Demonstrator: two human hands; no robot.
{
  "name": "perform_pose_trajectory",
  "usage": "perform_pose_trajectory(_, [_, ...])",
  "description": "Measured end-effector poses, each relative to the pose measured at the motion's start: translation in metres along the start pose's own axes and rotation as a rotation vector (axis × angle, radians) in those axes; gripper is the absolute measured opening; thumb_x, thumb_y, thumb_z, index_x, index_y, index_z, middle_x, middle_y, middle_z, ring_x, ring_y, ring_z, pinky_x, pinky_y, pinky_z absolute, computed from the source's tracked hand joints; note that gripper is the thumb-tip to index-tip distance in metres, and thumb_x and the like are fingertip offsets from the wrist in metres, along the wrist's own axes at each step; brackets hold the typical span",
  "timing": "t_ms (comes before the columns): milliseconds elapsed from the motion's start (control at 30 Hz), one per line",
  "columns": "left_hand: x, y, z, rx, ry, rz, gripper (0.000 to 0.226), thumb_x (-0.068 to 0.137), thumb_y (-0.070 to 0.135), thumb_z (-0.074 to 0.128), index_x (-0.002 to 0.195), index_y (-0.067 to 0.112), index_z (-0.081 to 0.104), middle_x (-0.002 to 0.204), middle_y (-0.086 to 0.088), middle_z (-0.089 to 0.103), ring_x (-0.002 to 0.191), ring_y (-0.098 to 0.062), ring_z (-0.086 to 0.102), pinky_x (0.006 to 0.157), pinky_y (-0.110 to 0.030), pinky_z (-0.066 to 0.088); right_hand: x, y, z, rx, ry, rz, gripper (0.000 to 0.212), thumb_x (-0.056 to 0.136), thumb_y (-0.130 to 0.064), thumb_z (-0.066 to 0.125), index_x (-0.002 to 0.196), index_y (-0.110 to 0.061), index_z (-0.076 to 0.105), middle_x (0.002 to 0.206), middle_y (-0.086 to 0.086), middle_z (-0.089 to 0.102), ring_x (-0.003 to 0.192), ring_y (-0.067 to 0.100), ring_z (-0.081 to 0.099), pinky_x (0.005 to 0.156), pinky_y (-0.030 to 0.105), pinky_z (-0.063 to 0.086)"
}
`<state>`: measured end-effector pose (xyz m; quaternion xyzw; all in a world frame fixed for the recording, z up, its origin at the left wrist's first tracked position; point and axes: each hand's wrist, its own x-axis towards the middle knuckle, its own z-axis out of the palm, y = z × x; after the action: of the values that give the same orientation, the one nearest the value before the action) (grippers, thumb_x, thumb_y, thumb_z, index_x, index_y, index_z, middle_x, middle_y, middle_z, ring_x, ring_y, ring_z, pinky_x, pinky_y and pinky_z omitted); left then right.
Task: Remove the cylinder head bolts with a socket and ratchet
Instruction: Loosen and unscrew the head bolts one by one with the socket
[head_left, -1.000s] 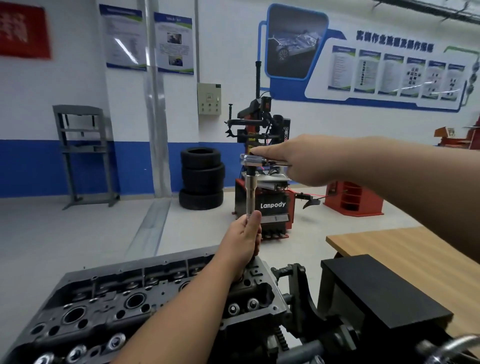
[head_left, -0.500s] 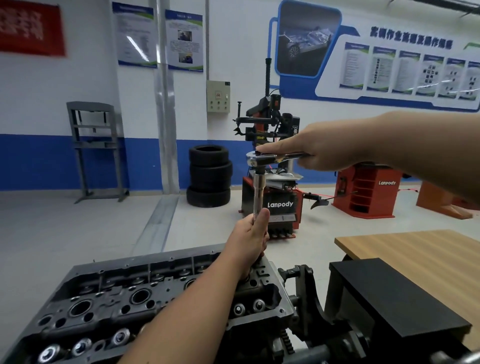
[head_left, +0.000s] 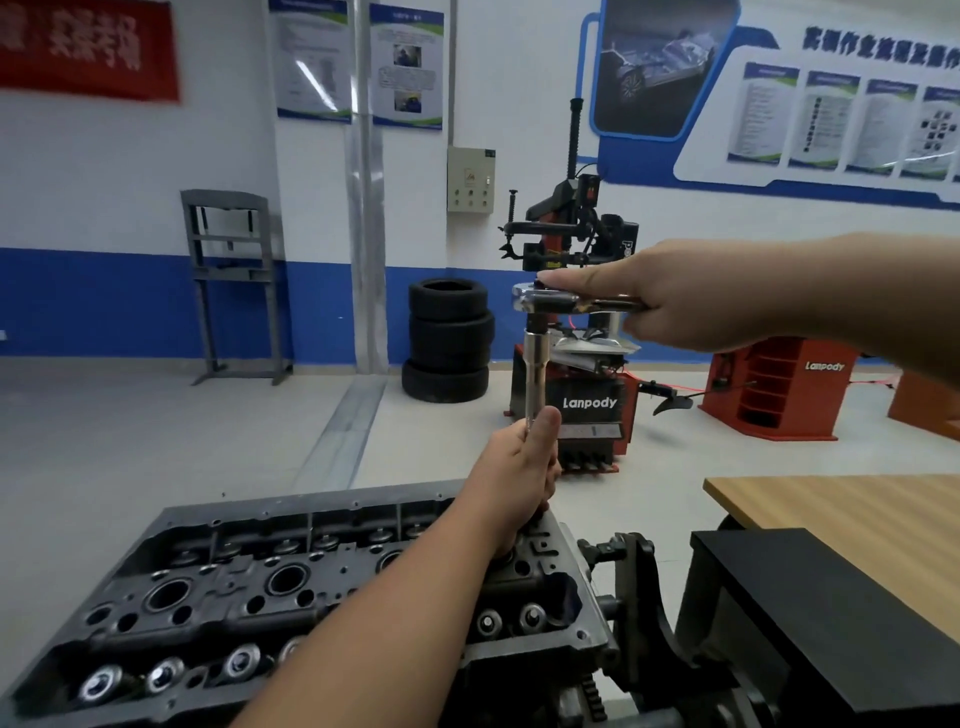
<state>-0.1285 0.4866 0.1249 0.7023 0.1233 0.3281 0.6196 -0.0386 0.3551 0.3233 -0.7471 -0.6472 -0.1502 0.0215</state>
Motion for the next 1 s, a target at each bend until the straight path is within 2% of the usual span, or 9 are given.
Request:
perform_pose_trajectory(133, [0.002,-0.002,0.001,0.01,0.024,0.016,0.054,0.086,0.07,0.045,0.077,0.017,0.044,0.054,0.01,0.041,0.047,-0.007,0.036,0.049,-0.022,0.034,-0.005,-0.015,0.007,-0.021,0.028,0.071,0.091,0.094,-0.002,0.041,0.148,-0.066,0.005,0.138,0.001,0.057,0.064,0.007,0.057,0.05,0.022,0.041])
perform_pose_trajectory(200, [0.003,-0.003,0.001,0.036,0.024,0.031,0.054,0.087,0.07,0.044,0.075,0.017,0.044,0.053,0.012,0.042,0.047,-0.006,0.037,0.05,-0.022,0.034,-0.006,-0.022,0.002,-0.096,-0.006,0.091,0.092,0.092,0.001,0.038,0.151,-0.06,0.003,0.147,0.006,0.051,0.072,0.014,0.058,0.054,0.027,0.046])
perform_pose_trajectory(367, [0.004,-0.004,0.002,0.071,0.048,0.039,0.058,0.083,0.075,0.046,0.076,0.018,0.044,0.052,0.013,0.042,0.045,-0.005,0.037,0.046,-0.019,0.035,-0.003,-0.047,-0.003,-0.267,-0.084,0.183,0.09,0.091,0.006,0.04,0.16,-0.036,-0.001,0.144,0.011,0.052,0.066,0.012,0.049,0.049,0.025,0.037])
perform_pose_trajectory(467, [0.003,-0.003,0.004,0.066,0.055,0.033,0.059,0.081,0.077,0.046,0.077,0.018,0.043,0.052,0.013,0.04,0.046,-0.006,0.034,0.046,-0.022,0.032,-0.004,-0.062,-0.006,-0.326,-0.137,0.198,0.078,0.094,0.002,0.046,0.161,-0.018,0.009,0.105,0.008,0.06,0.068,0.016,0.054,0.049,0.018,0.044])
perform_pose_trajectory(533, [0.003,-0.002,0.006,0.069,0.064,0.037,0.062,0.077,0.08,0.046,0.077,0.018,0.044,0.053,0.013,0.039,0.048,-0.008,0.034,0.05,-0.026,0.031,-0.004,-0.075,-0.009,-0.368,-0.17,0.172,0.067,0.098,-0.004,0.048,0.158,-0.012,0.018,0.081,0.0,0.042,0.062,0.011,0.041,0.04,0.014,0.04])
perform_pose_trajectory(633, [0.001,-0.001,0.008,0.108,0.091,0.057,0.068,0.074,0.085,0.045,0.08,0.018,0.045,0.056,0.01,0.04,0.053,-0.012,0.036,0.057,-0.035,0.033,-0.002,-0.097,-0.016,-0.386,-0.327,0.164,0.05,0.098,-0.004,0.05,0.147,-0.009,0.04,0.099,0.008,0.055,0.074,0.015,0.052,0.039,0.018,0.039])
perform_pose_trajectory(700, [-0.001,-0.001,0.008,0.093,0.096,0.064,0.078,0.067,0.095,0.046,0.079,0.018,0.044,0.058,0.007,0.04,0.054,-0.013,0.036,0.059,-0.036,0.033,0.002,-0.102,-0.017,-0.216,-0.362,0.207,0.042,0.095,-0.003,0.053,0.137,-0.007,0.051,0.111,0.012,0.061,0.08,0.018,0.056,0.048,0.019,0.044])
perform_pose_trajectory(900, [-0.002,-0.001,0.006,0.09,0.097,0.056,0.079,0.063,0.096,0.045,0.078,0.018,0.047,0.061,0.005,0.045,0.06,-0.017,0.041,0.066,-0.04,0.038,-0.002,-0.085,-0.018,0.923,-0.215,0.522,0.05,0.101,-0.001,0.046,0.149,-0.013,0.04,0.052,0.005,0.057,0.032,0.005,0.042,0.034,0.014,0.039])
perform_pose_trajectory(1000, [-0.002,0.0,0.005,0.091,0.087,0.042,0.074,0.065,0.093,0.043,0.077,0.02,0.048,0.06,0.005,0.047,0.06,-0.018,0.043,0.065,-0.04,0.039,-0.011,-0.066,-0.016,1.067,-0.171,0.52,0.064,0.097,0.004,0.05,0.15,-0.029,0.034,0.074,0.012,0.07,0.038,0.008,0.05,0.033,0.017,0.041])
